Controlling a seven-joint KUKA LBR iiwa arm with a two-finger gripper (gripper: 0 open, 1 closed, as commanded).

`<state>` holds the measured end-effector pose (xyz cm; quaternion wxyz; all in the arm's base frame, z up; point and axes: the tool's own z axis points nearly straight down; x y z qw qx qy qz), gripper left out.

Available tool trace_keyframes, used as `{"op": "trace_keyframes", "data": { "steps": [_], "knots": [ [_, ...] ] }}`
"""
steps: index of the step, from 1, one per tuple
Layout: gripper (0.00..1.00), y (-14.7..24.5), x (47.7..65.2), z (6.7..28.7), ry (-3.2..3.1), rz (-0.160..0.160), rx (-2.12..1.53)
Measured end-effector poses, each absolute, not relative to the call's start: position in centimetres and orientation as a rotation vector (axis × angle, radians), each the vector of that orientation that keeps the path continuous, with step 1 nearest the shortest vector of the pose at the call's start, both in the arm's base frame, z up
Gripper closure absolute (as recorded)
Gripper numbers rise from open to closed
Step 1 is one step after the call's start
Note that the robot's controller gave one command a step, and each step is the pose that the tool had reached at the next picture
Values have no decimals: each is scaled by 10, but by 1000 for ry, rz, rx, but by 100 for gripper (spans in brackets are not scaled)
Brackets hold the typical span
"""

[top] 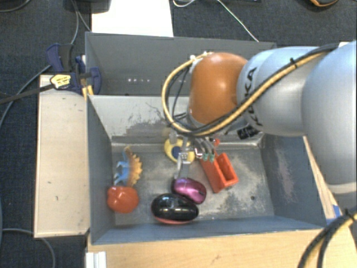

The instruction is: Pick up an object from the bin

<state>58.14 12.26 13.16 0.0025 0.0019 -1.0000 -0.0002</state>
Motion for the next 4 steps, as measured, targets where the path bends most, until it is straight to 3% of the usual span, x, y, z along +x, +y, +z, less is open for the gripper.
{"op": "trace_keyframes", "data": {
  "steps": [1, 2, 4],
  "knots": [
    [0, 122, 583, 137, -3144, -2, -3],
    [0, 85, 598, 79, -3124, -22, -482],
    [0, 86, 601, 83, -3137, -30, -481]
  ]
}}
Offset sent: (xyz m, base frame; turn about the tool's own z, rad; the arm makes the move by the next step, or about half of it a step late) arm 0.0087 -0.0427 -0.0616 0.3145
